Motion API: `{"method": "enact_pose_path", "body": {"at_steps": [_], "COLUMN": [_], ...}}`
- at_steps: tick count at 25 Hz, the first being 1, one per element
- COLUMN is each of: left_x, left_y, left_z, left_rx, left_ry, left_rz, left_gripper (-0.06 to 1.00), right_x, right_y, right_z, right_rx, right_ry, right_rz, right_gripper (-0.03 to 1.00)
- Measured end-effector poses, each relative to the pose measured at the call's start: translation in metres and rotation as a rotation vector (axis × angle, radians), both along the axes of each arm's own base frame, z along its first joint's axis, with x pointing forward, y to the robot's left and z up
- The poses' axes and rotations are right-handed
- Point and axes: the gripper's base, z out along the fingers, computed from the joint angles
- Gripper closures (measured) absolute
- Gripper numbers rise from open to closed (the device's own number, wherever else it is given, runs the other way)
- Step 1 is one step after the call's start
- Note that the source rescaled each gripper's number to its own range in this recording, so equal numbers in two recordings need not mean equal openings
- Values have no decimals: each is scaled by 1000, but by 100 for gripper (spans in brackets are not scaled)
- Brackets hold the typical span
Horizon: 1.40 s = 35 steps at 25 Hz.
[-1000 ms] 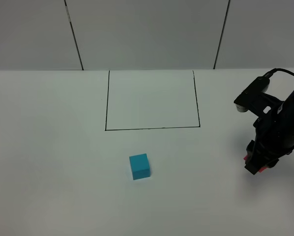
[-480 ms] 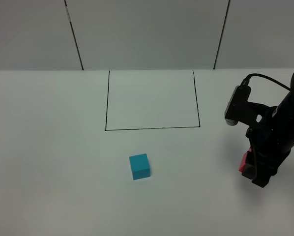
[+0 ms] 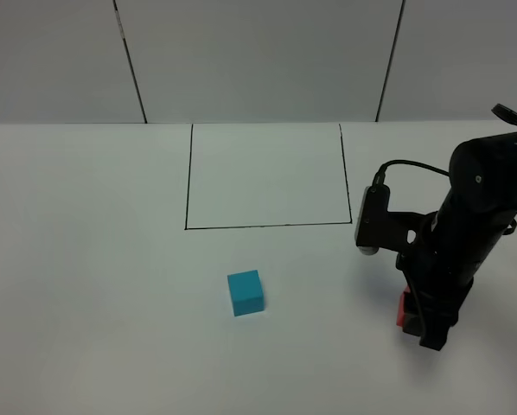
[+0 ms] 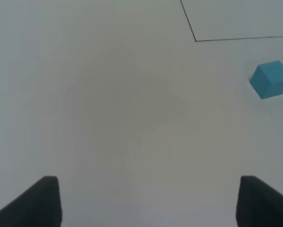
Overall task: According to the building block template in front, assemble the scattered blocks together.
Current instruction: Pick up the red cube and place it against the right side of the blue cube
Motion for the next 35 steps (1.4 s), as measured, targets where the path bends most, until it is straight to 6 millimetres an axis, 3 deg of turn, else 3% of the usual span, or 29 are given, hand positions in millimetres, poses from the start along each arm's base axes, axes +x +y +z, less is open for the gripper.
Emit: {"method": "enact_pose_path", "body": {"at_steps": [6, 9, 14, 21, 28, 35], "left_x": [0, 0, 0, 0, 0, 0], "left_y": [0, 0, 0, 0, 0, 0], "left_z": [0, 0, 0, 0, 0, 0], "left_rx": [0, 0, 0, 0, 0, 1], "left_ry": [0, 0, 0, 0, 0, 0], "left_rz": [0, 0, 0, 0, 0, 0], "left_gripper": [-6, -6, -6, -6, -6, -6], "right_x": [24, 26, 19, 29, 39, 37], "right_y": [21, 38, 71, 90, 117, 127], "right_z": [28, 34, 17, -12, -16, -23], "right_rx": [92, 90, 50, -2, 5, -4], "right_ry": [-90, -104, -71, -46, -55, -40], "right_rz": [17, 72, 174, 231, 294, 331], "right_gripper": [97, 97, 97, 97, 97, 97]}}
